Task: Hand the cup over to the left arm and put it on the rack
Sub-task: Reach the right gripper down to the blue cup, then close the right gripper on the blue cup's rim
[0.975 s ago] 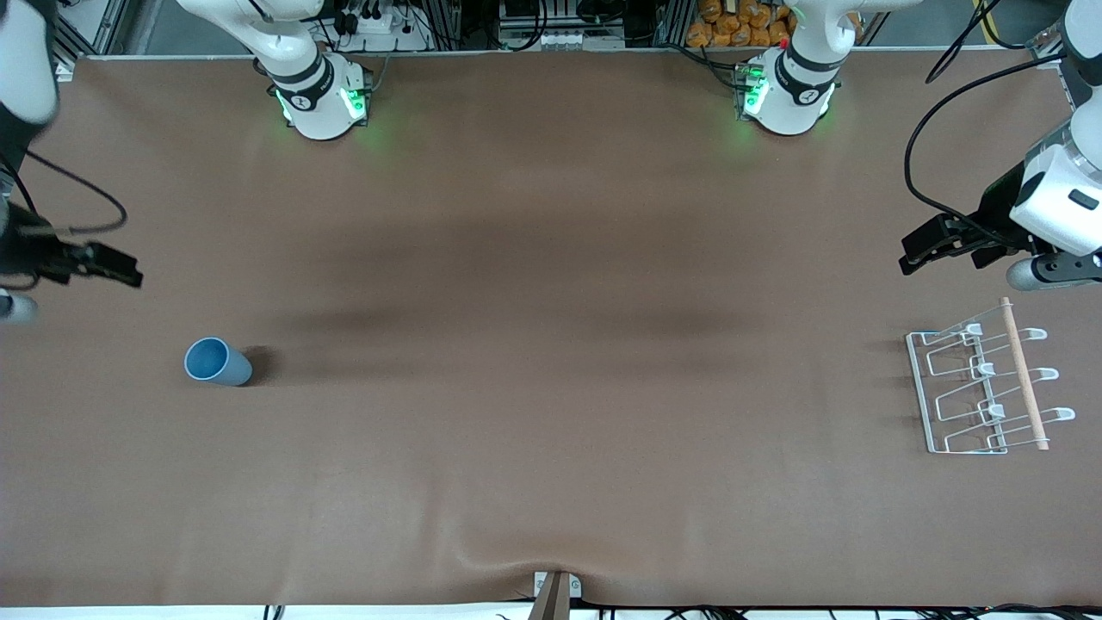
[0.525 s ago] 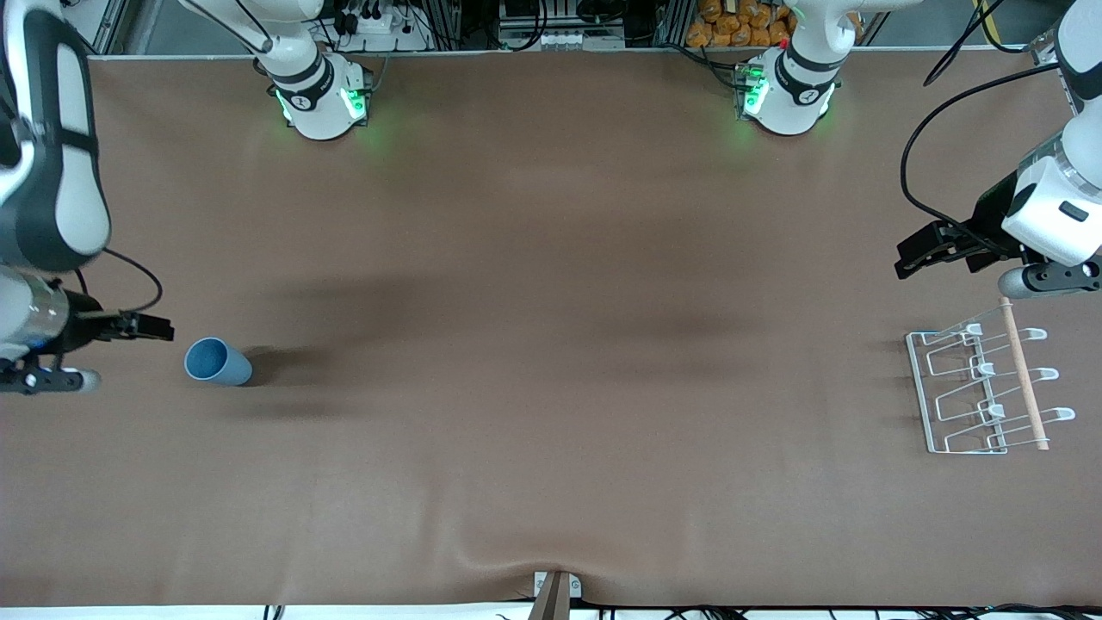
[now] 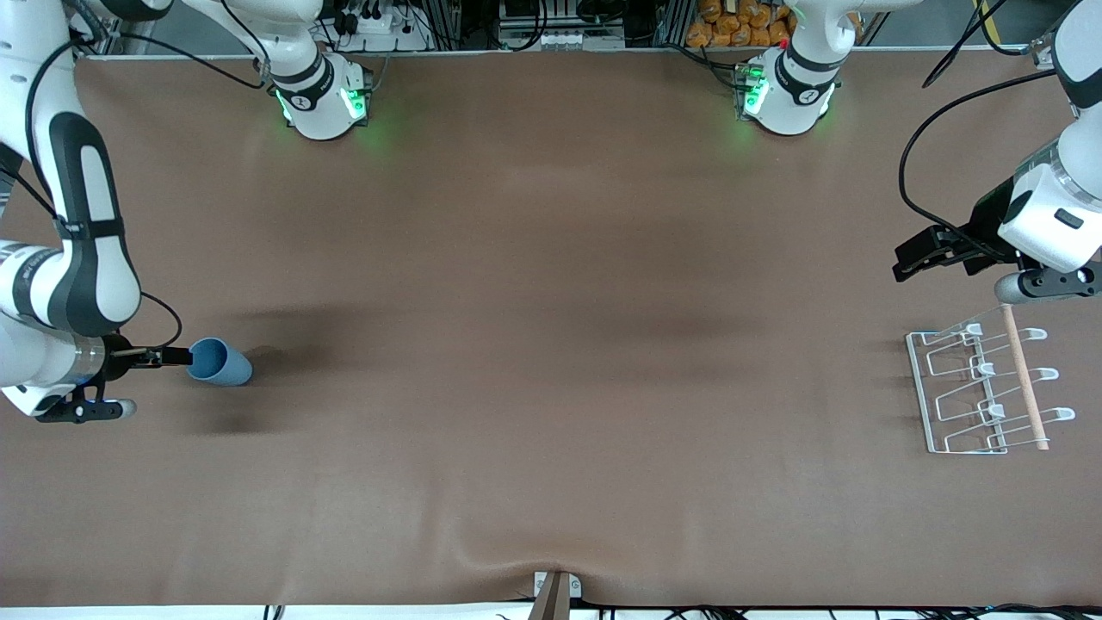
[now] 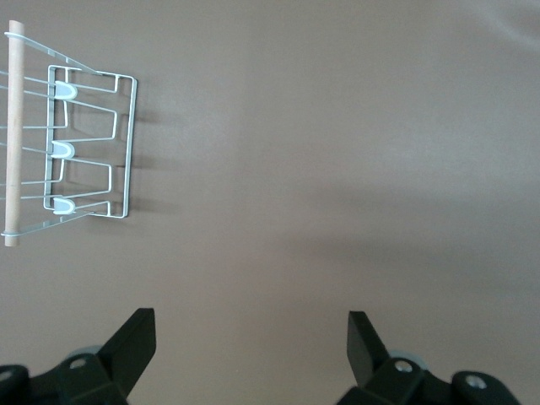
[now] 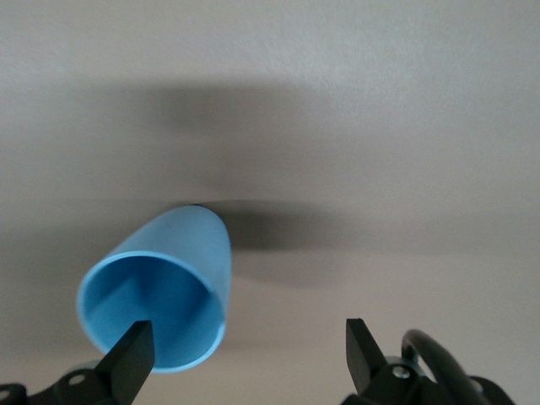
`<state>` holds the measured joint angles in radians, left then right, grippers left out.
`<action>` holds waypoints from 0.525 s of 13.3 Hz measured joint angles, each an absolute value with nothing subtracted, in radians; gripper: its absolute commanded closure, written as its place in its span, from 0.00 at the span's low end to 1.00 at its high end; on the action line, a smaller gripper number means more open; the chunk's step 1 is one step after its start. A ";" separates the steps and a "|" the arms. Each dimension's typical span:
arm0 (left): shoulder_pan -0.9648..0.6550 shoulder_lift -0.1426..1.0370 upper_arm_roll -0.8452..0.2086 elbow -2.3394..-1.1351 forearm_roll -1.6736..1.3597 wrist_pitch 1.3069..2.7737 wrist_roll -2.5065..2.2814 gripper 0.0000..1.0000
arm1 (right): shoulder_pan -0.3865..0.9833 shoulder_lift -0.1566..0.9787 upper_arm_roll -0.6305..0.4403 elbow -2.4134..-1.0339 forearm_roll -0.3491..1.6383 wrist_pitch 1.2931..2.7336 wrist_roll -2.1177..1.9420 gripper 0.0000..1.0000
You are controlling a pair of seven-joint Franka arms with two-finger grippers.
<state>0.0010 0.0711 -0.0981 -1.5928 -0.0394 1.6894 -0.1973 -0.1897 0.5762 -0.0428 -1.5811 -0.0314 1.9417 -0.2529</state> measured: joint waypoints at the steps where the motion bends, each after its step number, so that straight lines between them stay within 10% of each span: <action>1: 0.001 0.072 -0.098 -1.593 -0.039 1.689 -0.197 0.00 | -0.191 0.584 -0.043 -1.581 -0.031 1.942 -0.256 0.00; 5: 0.001 0.085 -0.099 -1.593 -0.039 1.689 -0.197 0.00 | -0.191 0.611 -0.036 -1.581 -0.031 1.959 -0.257 0.00; 6: 0.001 0.088 -0.099 -1.593 -0.039 1.689 -0.197 0.00 | -0.191 0.618 -0.036 -1.581 -0.030 1.960 -0.257 0.12; 7: 0.001 0.090 -0.099 -1.593 -0.039 1.689 -0.197 0.00 | -0.191 0.625 -0.036 -1.581 -0.028 1.960 -0.257 0.56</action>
